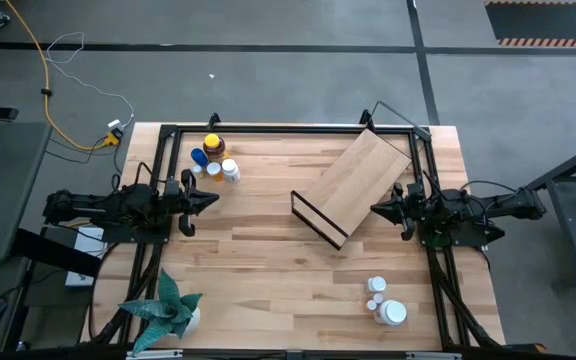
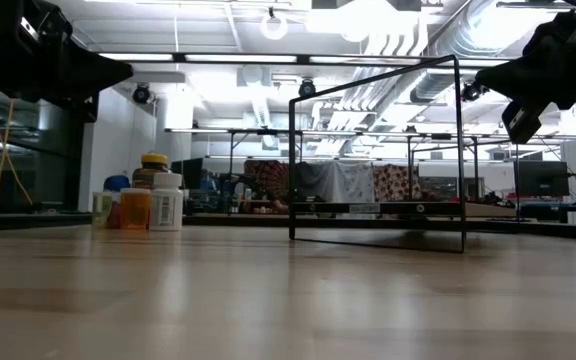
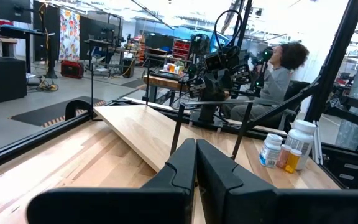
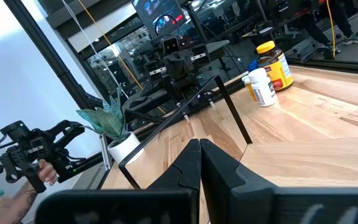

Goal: Pick and place medicine bottles onto shelf by color

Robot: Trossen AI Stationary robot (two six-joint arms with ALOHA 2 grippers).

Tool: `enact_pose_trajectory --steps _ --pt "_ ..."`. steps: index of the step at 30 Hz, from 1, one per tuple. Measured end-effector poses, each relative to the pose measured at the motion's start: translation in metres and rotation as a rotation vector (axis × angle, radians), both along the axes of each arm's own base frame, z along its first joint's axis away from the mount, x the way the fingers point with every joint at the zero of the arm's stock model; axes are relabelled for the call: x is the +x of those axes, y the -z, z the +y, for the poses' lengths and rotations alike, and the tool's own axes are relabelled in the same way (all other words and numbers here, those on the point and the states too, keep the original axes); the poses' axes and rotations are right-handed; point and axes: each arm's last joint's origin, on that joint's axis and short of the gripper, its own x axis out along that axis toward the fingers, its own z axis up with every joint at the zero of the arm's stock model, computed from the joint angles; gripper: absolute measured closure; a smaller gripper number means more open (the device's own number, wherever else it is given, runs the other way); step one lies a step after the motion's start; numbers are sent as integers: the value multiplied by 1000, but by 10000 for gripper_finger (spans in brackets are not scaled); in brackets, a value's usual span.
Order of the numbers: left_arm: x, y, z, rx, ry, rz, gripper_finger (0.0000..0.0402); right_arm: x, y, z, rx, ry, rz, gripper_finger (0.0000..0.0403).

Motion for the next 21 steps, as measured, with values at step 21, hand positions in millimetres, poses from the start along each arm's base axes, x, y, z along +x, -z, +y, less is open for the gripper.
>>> enact_pose_trajectory --steps 21 --pt "0 -1 0 0 1 -7 398 -2 -10 -6 39 220 -107 403"
